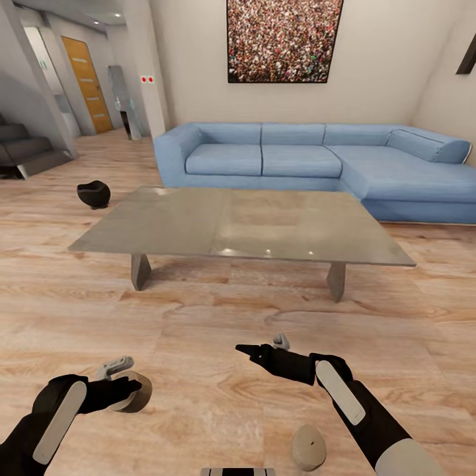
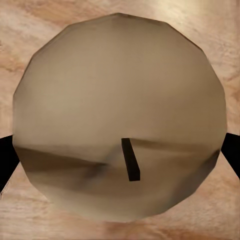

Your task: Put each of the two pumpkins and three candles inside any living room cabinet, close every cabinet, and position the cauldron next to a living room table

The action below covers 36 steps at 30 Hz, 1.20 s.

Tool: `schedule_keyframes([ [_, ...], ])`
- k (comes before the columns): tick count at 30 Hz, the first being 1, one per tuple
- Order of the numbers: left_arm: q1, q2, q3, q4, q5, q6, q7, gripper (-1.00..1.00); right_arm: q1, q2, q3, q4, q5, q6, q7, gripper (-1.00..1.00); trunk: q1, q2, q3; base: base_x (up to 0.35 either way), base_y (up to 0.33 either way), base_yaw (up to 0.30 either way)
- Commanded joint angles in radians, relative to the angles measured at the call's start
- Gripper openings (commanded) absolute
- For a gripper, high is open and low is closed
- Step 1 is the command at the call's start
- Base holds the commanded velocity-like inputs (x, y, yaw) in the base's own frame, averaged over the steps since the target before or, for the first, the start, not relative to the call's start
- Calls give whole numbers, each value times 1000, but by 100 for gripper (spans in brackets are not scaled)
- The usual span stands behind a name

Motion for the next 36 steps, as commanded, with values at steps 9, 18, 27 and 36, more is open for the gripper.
schedule_keyframes([
  [9,0,0,-2,-1,7,4,10,-100,-1,-1,1,0,-1,2,2,100,0,0,-1,91,114,0],
  [18,0,-6,-3,-4,7,2,10,-100,-1,-1,1,1,-1,1,2,100,0,0,-1,21,32,0],
  [27,0,-2,-2,-21,8,5,10,-100,-1,-1,0,1,-1,0,2,100,2,-1,-20,0,0,0],
  [36,0,-7,-3,-19,8,4,10,-100,-1,-1,-2,0,-1,1,0,100,6,-4,-55,0,0,0],
])
